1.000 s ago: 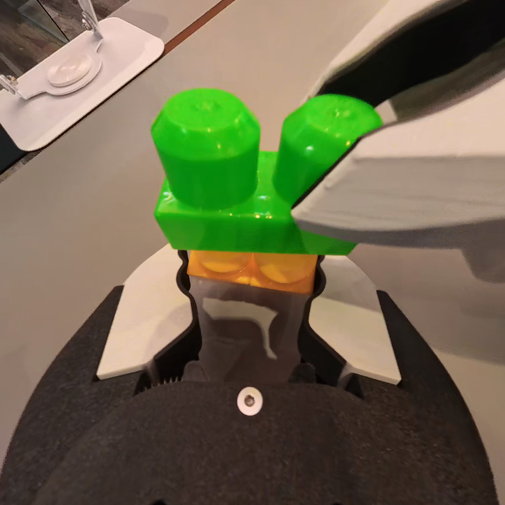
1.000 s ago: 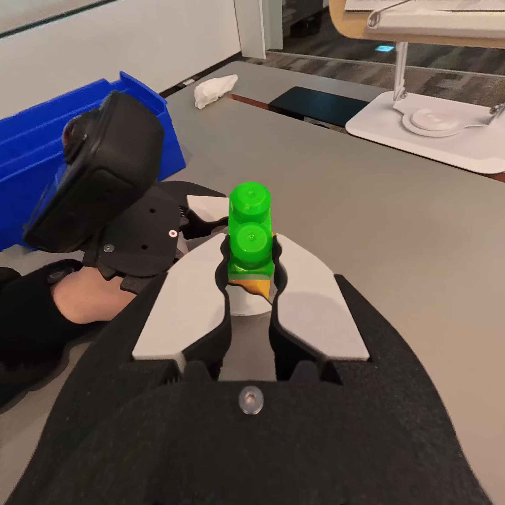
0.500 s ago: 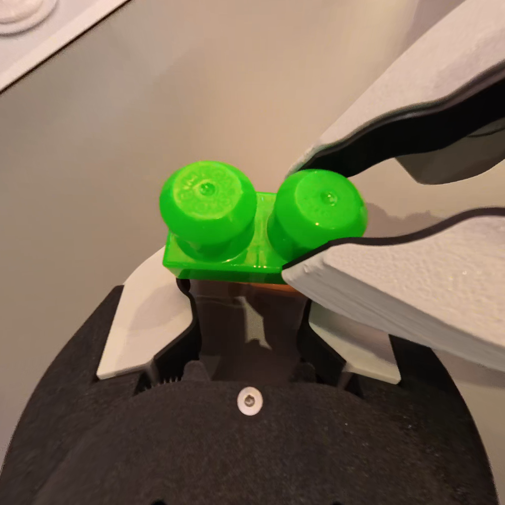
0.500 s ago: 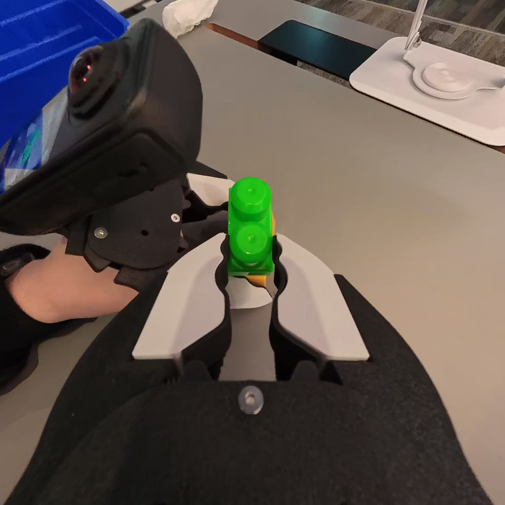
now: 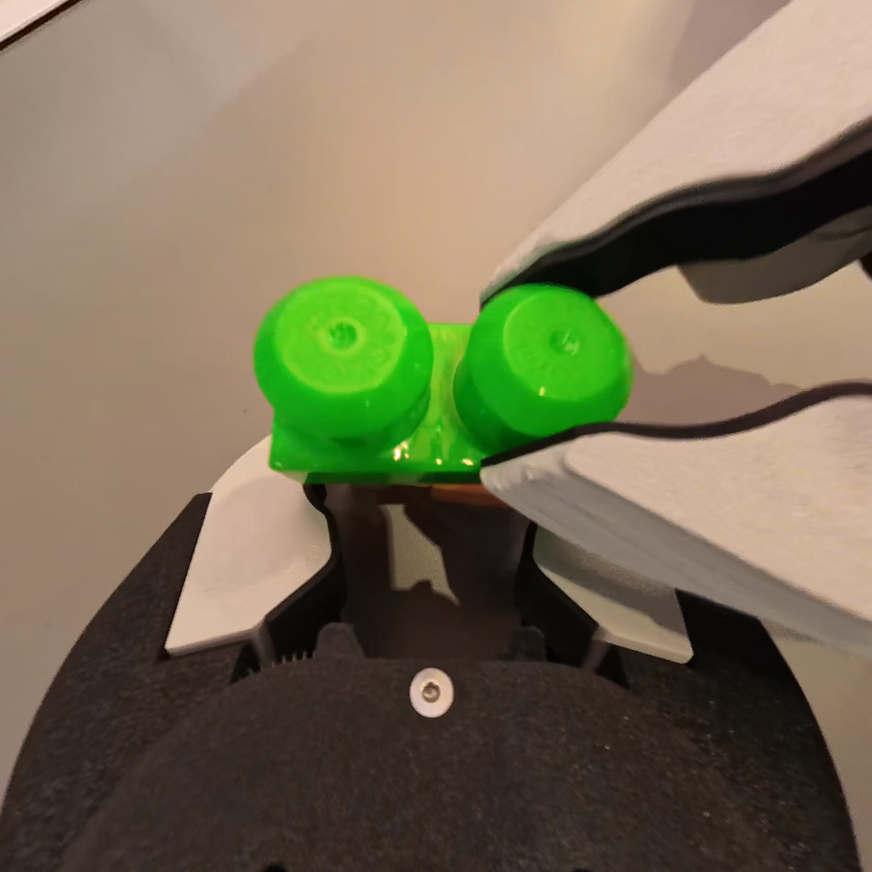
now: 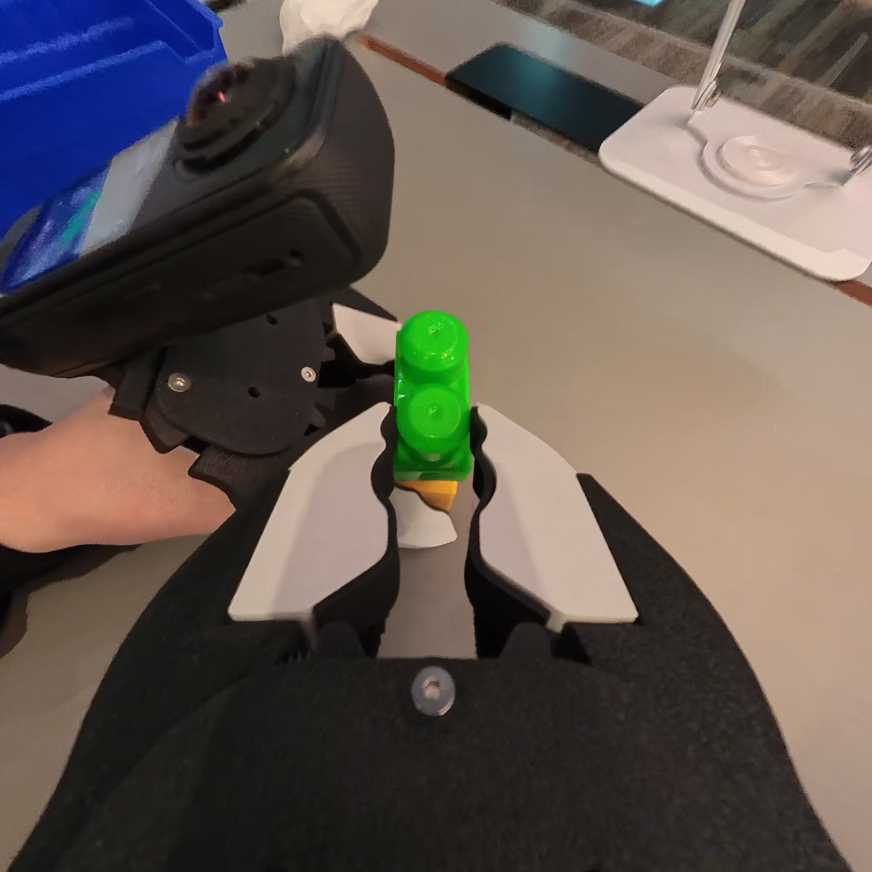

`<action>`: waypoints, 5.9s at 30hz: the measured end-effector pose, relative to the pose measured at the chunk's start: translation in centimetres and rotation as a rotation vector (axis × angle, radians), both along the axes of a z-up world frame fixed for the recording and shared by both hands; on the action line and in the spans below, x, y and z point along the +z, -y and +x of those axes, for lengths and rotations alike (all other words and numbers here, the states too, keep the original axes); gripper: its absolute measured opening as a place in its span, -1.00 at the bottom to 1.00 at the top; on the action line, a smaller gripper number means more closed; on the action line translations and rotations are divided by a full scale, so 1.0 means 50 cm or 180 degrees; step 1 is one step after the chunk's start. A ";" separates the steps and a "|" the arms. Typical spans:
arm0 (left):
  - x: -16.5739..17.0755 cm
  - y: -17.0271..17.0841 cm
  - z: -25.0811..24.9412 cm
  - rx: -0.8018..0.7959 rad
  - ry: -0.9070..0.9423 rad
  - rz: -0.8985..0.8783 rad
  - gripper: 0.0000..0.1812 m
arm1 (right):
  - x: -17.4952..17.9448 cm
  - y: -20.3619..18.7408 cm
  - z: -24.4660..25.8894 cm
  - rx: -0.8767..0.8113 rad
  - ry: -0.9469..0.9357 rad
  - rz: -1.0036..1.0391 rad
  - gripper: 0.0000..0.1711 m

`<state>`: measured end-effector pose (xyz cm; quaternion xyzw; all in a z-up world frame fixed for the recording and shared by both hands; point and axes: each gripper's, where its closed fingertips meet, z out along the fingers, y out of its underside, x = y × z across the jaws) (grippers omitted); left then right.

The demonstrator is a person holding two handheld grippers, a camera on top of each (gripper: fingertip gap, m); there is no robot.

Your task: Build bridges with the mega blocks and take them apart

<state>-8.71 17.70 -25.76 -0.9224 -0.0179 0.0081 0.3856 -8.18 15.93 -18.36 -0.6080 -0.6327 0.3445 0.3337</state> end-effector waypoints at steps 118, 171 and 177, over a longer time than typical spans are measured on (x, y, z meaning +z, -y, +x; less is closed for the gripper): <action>0.000 -0.002 -0.012 -0.0249 0.0005 -0.0007 0.03 | -0.128 -0.107 -0.062 0.0488 0.0418 -0.0470 -1.00; 0.021 0.065 -0.041 -0.0094 -0.0107 0.0035 -0.39 | -0.033 -0.356 -0.223 -0.0587 0.0165 0.0329 -0.44; 0.011 0.081 -0.059 -0.0055 -0.0147 -0.0090 -0.39 | -0.047 -0.396 -0.306 -0.0366 0.0493 0.0718 -0.46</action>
